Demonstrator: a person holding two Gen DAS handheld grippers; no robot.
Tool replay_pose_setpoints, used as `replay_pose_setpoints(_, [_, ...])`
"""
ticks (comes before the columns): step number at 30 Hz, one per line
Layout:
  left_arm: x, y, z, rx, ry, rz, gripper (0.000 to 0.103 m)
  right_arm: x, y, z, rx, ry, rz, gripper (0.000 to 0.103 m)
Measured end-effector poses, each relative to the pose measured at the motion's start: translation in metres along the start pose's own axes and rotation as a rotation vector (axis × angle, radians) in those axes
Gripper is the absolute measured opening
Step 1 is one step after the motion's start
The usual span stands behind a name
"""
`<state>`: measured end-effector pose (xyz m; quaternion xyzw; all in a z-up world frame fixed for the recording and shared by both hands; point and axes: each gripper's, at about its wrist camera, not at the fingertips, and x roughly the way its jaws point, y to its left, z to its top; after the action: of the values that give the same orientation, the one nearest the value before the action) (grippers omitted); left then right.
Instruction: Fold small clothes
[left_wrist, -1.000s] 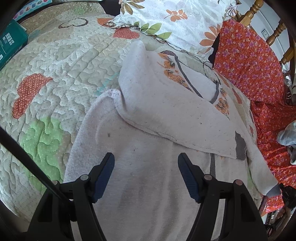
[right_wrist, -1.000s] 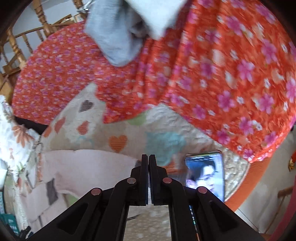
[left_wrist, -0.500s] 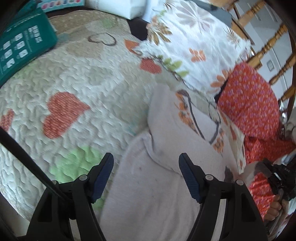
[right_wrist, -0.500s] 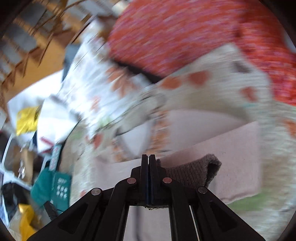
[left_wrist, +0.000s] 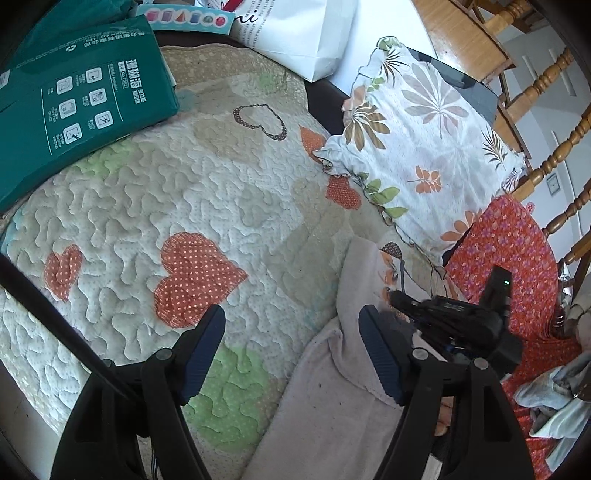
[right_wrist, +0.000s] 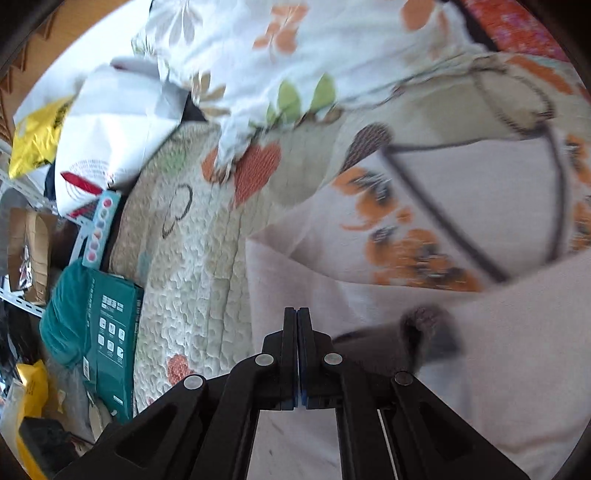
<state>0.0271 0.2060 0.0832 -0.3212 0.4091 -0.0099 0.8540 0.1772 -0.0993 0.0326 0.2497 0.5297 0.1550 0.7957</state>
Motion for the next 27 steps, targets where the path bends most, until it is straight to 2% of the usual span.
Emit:
replay_pose_setpoints(4, [0.003, 0.003, 0.001, -0.013, 0.012, -0.001, 0.074, 0.037, 0.015, 0.0, -0.036, 0.105, 0.061, 0.004])
replay_pose_setpoints(5, [0.003, 0.003, 0.001, -0.013, 0.012, -0.001, 0.074, 0.039, 0.016, -0.003, -0.026, 0.118, 0.102, 0.004])
replay_pose_setpoints(7, [0.004, 0.003, 0.001, -0.014, 0.012, -0.001, 0.074, 0.026, 0.019, -0.006, -0.033, 0.098, 0.164, 0.004])
replay_pose_setpoints(8, [0.004, 0.003, 0.002, -0.015, 0.014, -0.001, 0.074, 0.013, 0.02, -0.006, -0.065, 0.058, 0.158, 0.004])
replay_pose_setpoints(10, [0.004, 0.003, 0.001, -0.017, 0.018, -0.006, 0.074, -0.017, 0.015, -0.002, -0.117, -0.023, 0.086, 0.004])
replay_pose_setpoints(13, [0.006, 0.001, -0.001, -0.016, 0.022, -0.009, 0.074, -0.046, -0.01, 0.003, -0.114, -0.089, -0.03, 0.004])
replay_pose_setpoints(15, [0.007, -0.003, -0.003, -0.008, 0.025, -0.01, 0.074, -0.061, -0.041, 0.001, -0.078, -0.108, -0.105, 0.004])
replay_pose_setpoints(17, [0.01, -0.007, -0.005, -0.001, 0.03, -0.009, 0.074, -0.061, -0.065, -0.002, -0.019, -0.094, -0.126, 0.005])
replay_pose_setpoints(18, [0.012, -0.009, -0.007, 0.003, 0.035, -0.008, 0.074, -0.06, -0.075, -0.004, 0.018, -0.089, -0.118, 0.005])
replay_pose_setpoints(20, [0.015, -0.012, -0.009, 0.008, 0.043, -0.004, 0.074, -0.054, -0.097, -0.008, 0.105, -0.074, -0.044, 0.005])
replay_pose_setpoints(23, [0.019, -0.014, -0.011, 0.013, 0.048, 0.005, 0.074, -0.036, -0.1, -0.016, 0.171, -0.042, 0.063, 0.006])
replay_pose_setpoints(27, [0.021, -0.013, -0.01, 0.005, 0.051, 0.01, 0.074, -0.019, -0.067, -0.026, 0.095, -0.003, 0.145, 0.006])
